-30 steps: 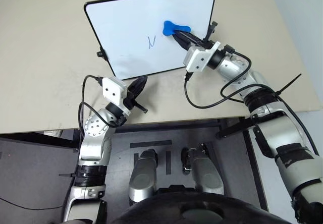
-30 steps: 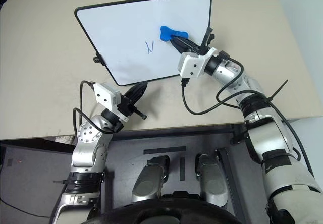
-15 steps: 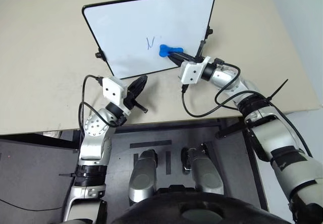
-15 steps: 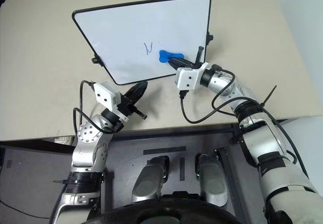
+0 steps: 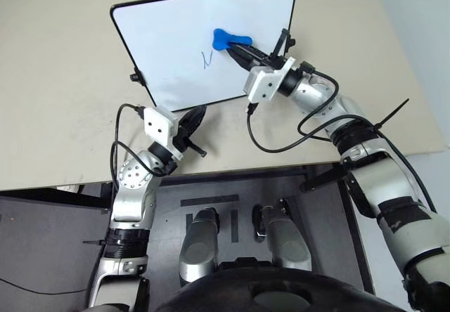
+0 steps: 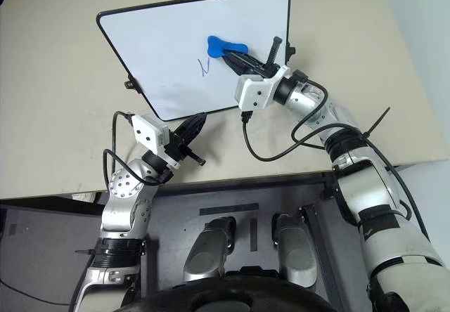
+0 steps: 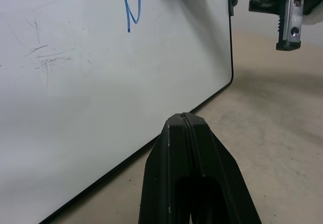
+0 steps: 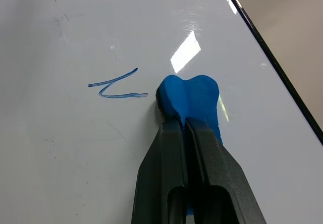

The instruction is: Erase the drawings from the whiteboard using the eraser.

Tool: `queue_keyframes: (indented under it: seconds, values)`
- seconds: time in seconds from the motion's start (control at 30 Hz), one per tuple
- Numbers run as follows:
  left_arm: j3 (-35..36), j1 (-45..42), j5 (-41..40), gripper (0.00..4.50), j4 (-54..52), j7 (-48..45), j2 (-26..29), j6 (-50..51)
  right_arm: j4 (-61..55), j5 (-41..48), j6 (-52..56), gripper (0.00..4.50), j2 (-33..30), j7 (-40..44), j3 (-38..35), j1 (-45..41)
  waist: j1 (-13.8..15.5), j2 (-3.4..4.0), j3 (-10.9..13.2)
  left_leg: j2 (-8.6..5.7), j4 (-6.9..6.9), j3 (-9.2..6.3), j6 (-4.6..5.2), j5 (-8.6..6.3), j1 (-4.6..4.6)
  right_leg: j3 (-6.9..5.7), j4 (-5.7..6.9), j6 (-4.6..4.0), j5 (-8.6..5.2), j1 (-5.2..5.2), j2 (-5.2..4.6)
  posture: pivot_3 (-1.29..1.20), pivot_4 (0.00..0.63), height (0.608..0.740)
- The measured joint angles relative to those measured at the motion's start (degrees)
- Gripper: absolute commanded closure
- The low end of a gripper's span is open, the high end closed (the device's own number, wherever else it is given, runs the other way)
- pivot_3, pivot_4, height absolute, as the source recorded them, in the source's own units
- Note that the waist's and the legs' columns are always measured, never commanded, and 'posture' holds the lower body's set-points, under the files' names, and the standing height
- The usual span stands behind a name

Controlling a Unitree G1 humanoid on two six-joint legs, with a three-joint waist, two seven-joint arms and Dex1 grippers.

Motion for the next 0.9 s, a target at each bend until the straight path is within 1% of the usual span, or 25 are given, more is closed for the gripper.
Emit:
queue_keyframes:
  seconds: [0.13,0.37,0.47,0.67,0.9]
  values:
    - [-0.02,-0.25,0.00,4.50,0.03,0.00,0.00,-0.09,1.06,0.26,0.24,4.47,1.37,1.52,0.44,0.05,-0.32,0.00,0.00,0.00,-0.03,0.00,-0.01,-0.01,0.03,0.03,0.00,-0.01,-0.01,-0.02,0.03,0.00,0.150,0.740]
    - [-0.03,-0.36,0.00,4.50,0.05,0.01,0.01,-0.25,4.46,-0.20,1.71,4.47,3.54,6.61,3.80,2.03,-0.19,0.00,0.00,0.00,-0.05,0.00,-0.15,-0.09,0.01,0.03,0.02,-0.03,0.01,-0.02,0.01,0.00,0.150,0.740]
    - [-0.03,-0.36,0.00,4.50,0.05,0.01,0.01,-0.25,4.46,-0.32,1.93,4.47,3.53,6.49,3.87,1.98,-0.17,0.00,0.00,0.00,-0.05,0.00,-0.16,-0.10,0.01,0.03,0.02,-0.03,0.01,-0.02,0.01,0.00,0.150,0.740]
    - [-0.04,-0.37,0.00,4.50,0.08,0.00,0.02,-0.26,3.79,-3.15,1.67,4.47,3.22,0.54,3.91,1.48,-0.15,0.02,0.01,0.00,-0.05,0.00,-0.16,-0.10,-0.04,0.03,0.02,-0.04,0.01,-0.09,0.01,0.00,0.150,0.740]
    - [-0.10,-0.43,0.00,4.50,0.09,-0.11,0.02,-0.30,0.21,-3.07,0.73,4.47,2.75,-4.67,1.90,-1.39,-0.14,0.02,0.01,0.00,-0.09,0.00,-0.29,-0.17,-0.05,0.03,0.06,-0.09,0.05,-0.14,0.01,0.00,0.150,0.740]
